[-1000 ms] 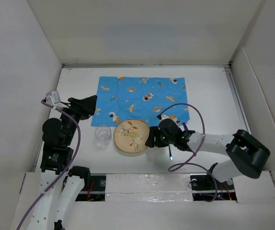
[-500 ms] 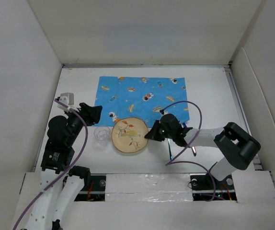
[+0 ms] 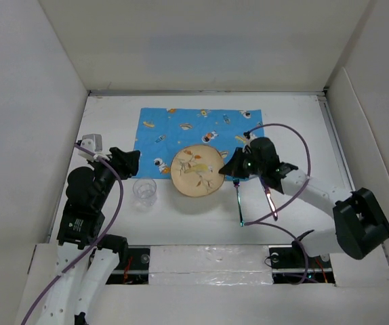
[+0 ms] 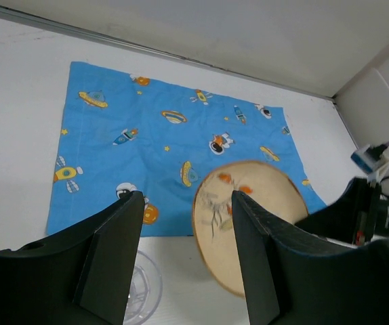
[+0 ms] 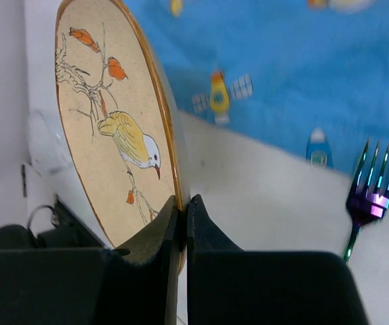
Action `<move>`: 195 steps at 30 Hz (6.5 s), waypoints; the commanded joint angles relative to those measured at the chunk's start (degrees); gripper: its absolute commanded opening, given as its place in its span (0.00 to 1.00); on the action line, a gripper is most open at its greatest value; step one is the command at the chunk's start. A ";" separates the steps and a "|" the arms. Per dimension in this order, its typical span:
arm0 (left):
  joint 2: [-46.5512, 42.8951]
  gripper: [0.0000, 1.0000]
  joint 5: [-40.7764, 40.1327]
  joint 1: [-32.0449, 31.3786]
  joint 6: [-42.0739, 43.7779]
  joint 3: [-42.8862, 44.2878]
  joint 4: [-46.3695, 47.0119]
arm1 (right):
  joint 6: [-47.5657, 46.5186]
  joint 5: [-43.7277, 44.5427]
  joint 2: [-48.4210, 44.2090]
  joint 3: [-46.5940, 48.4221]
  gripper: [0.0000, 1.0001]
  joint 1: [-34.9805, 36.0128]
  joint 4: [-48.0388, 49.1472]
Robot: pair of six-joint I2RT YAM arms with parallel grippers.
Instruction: Set the dinner table for one person
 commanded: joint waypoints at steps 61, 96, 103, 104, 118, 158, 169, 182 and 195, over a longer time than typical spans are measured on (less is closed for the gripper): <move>-4.04 0.29 -10.66 0.24 -1.13 0.22 -0.43 | -26.02 17.14 30.95 50.02 0.60 29.17 -18.06; -4.13 0.37 -6.70 0.24 -0.17 -0.14 0.27 | -24.88 25.24 36.56 58.99 0.00 -15.01 -24.64; -3.77 0.37 -6.35 0.24 -0.08 -0.14 0.18 | -26.11 24.00 45.63 71.55 0.00 -21.70 -29.65; -3.86 0.37 -6.27 0.24 -0.08 -0.22 0.27 | -26.46 23.91 46.42 72.70 0.00 -22.40 -30.09; -3.86 0.37 -6.27 0.24 -0.08 -0.05 0.18 | -27.17 28.47 52.40 77.46 0.00 -23.55 -33.88; -8.34 0.36 4.01 -0.82 0.27 -0.31 2.73 | -13.55 17.14 -23.53 -4.11 0.48 -19.42 -32.10; -13.00 0.37 5.69 -0.82 0.54 -0.05 2.47 | -7.66 19.15 2.10 2.74 0.65 -10.20 -44.51; -14.85 0.35 5.33 -2.05 1.15 0.57 1.77 | -5.54 32.08 6.36 19.17 0.54 -5.70 -59.27; -15.11 0.34 3.05 -2.05 1.68 0.83 0.89 | -13.89 25.94 13.46 14.44 0.67 -14.32 -53.04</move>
